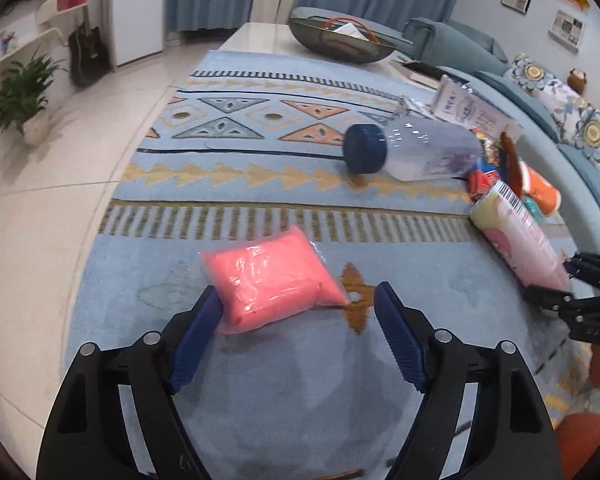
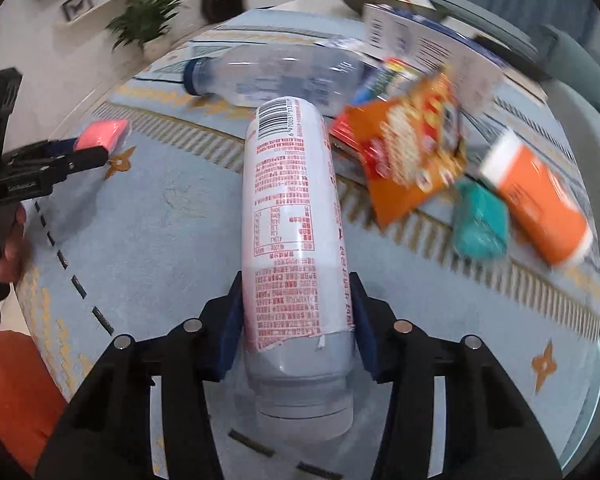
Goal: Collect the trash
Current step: 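Grasp the pink packet with left tool while right tool grasps pink bottle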
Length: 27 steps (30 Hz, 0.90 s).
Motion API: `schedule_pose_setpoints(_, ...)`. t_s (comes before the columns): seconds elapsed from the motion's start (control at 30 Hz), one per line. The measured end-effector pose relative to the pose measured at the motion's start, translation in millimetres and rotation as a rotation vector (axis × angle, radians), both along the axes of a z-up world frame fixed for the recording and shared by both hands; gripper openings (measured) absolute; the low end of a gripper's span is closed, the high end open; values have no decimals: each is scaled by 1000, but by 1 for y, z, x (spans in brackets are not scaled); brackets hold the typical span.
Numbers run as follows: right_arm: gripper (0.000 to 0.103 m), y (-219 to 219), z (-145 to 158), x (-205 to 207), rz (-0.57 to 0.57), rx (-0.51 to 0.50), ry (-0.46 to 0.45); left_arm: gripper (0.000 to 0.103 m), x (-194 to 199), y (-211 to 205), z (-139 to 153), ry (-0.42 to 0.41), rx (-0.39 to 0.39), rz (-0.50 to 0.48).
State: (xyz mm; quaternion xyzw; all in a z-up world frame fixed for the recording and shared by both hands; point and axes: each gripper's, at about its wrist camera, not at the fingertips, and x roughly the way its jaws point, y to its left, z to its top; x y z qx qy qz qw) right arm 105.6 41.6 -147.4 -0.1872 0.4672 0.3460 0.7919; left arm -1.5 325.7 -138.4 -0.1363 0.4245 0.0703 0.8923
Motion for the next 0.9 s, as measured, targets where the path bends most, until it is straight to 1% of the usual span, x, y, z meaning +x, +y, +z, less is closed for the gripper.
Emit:
schedule_pose_setpoints(0.07, 45, -9, 1, -5, 1, 15, 19, 71, 0, -5, 1, -11, -36, -29)
schedule_pose_setpoints(0.1, 45, -11, 0, -8, 7, 23, 33, 71, 0, -8, 1, -14, -45, -45)
schedule_pose_setpoints(0.17, 46, -14, 1, -9, 4, 24, 48, 71, 1, -16, 1, -16, -40, -70)
schedule_pose_setpoints(0.27, 48, -15, 0, -6, 1, 22, 57, 71, 7, -22, -2, -7, -22, -80)
schedule_pose_setpoints(0.33, 58, -8, -2, -7, -6, 21, 54, 71, 10, -24, -2, 5, 4, -70)
schedule_pose_setpoints(0.37, 66, -7, -1, -6, -14, 17, 45, 71, 12, -23, -2, 12, 19, -58)
schedule_pose_setpoints(0.4, 66, -3, -2, -5, -18, 15, 38, 71, 14, -22, -2, 19, 35, -45)
schedule_pose_setpoints(0.43, 66, -2, -1, -5, -13, 19, 38, 71, 14, -21, -3, 27, 60, -27)
schedule_pose_setpoints(0.47, 66, -1, 0, -5, -11, 22, 36, 71, 16, -19, -3, 31, 68, -25)
schedule_pose_setpoints(0.57, 66, 2, -1, -5, -9, 25, 31, 72, 15, -16, -2, 29, 80, -55)
schedule_pose_setpoints(0.6, 66, 2, -1, -6, -8, 26, 27, 73, 15, -14, -1, 27, 91, -59)
schedule_pose_setpoints(0.63, 66, 3, -2, -6, -6, 24, 22, 75, 18, -13, 0, 25, 117, -58)
schedule_pose_setpoints(0.7, 65, 5, -2, -7, -12, 18, 5, 83, 24, -8, 2, 16, 150, -37)
schedule_pose_setpoints(0.73, 62, 5, -1, -8, -19, 13, -6, 83, 28, -4, 3, 8, 148, -32)
schedule_pose_setpoints(0.8, 47, 5, -1, -7, -23, 9, -4, 83, 35, -3, 3, 6, 124, -57)
schedule_pose_setpoints(0.9, 46, 3, -1, -5, -38, 16, 9, 83, 41, -12, 1, 27, 108, -129)
